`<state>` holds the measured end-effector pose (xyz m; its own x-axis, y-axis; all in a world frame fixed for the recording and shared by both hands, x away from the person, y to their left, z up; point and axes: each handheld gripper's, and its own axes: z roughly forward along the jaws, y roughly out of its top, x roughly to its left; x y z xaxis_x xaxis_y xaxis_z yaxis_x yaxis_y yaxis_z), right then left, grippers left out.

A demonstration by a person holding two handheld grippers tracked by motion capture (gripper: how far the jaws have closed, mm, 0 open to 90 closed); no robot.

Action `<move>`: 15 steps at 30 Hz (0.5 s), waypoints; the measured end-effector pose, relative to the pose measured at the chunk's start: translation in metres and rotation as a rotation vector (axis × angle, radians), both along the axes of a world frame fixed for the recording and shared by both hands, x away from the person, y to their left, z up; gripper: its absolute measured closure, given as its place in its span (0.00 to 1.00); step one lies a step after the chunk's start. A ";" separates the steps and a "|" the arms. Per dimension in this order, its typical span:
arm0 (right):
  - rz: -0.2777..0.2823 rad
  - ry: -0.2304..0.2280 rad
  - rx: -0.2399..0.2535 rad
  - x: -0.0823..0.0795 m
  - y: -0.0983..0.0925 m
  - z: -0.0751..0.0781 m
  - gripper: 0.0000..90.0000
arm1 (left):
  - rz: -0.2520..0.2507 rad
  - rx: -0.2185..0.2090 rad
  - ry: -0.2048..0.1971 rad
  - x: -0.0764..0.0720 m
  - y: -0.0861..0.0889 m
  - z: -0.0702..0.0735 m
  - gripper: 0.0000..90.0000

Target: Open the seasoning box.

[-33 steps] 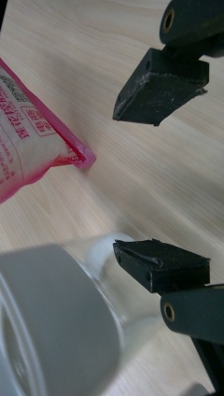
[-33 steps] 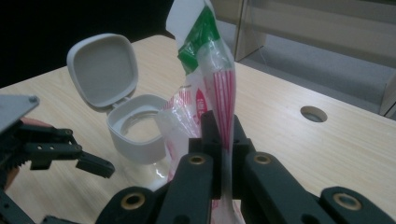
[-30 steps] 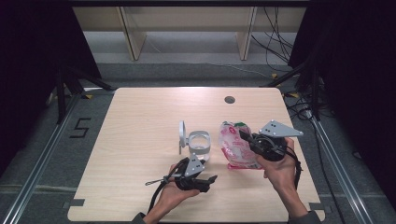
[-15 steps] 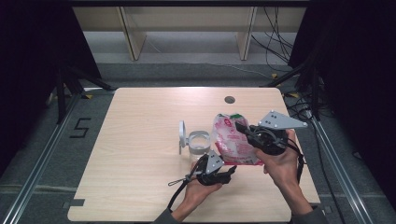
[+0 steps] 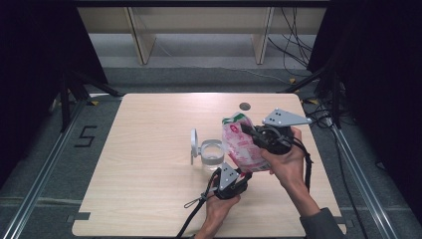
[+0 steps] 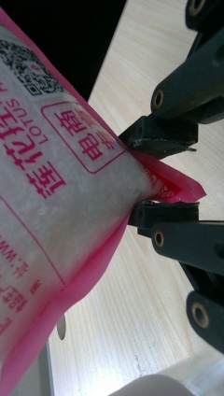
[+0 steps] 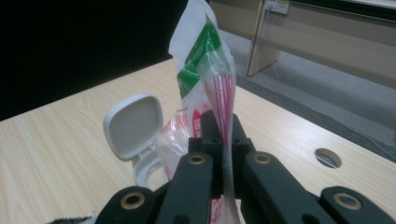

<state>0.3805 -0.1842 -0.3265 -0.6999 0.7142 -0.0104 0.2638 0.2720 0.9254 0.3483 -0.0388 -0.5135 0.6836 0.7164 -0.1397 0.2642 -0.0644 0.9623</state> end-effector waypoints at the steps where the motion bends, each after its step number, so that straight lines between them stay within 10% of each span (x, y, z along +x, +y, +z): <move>1: 0.003 0.000 0.011 0.003 0.003 -0.001 1.00 | -0.001 -0.018 -0.009 0.002 -0.002 -0.002 0.76; 15: -0.004 0.019 -0.006 0.022 0.030 -0.007 1.00 | -0.030 -0.101 0.016 0.014 -0.004 -0.006 0.77</move>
